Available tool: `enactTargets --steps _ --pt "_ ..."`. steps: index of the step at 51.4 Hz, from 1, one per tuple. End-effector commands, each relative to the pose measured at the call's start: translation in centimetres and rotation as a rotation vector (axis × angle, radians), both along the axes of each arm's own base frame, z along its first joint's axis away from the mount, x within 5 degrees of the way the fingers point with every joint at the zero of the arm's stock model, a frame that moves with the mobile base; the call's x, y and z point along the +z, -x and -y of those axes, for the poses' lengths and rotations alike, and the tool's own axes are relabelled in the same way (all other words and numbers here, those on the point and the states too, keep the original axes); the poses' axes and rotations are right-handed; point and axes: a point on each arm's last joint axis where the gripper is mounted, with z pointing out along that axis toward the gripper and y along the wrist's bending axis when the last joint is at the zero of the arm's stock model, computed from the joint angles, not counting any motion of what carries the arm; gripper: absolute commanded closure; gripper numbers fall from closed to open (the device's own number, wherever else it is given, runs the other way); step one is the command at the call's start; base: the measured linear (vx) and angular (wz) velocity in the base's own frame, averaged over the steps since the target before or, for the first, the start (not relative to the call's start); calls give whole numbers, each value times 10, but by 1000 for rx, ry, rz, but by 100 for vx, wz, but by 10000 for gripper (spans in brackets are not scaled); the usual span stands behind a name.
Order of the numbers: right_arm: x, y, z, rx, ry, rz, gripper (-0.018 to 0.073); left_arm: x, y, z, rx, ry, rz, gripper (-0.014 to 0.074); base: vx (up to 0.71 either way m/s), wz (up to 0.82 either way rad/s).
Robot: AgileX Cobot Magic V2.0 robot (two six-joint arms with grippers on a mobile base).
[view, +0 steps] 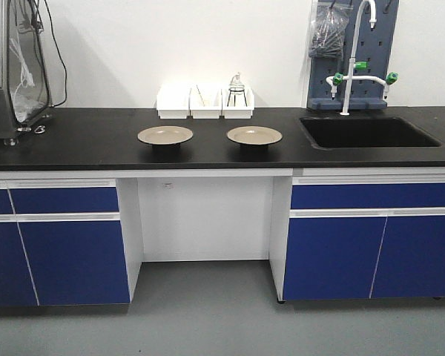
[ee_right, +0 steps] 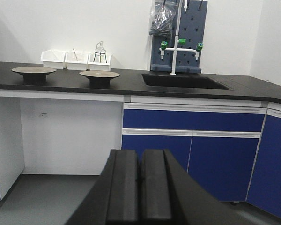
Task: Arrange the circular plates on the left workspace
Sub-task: 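Drive the base toward the counter with the two beige plates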
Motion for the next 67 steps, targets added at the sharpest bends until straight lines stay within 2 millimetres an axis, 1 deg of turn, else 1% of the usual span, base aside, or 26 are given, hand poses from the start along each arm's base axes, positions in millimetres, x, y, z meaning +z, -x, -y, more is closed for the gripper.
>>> enactTargets --steps 1,44,67 --pt "1 1 0 -4 17 75 563 2 0 0 -2 4 85 596 0 0" --pt "1 1 0 -4 17 75 563 2 0 0 -2 4 85 596 1 1" --pt "1 1 0 -5 17 74 563 2 0 0 -2 4 85 596 17 5"
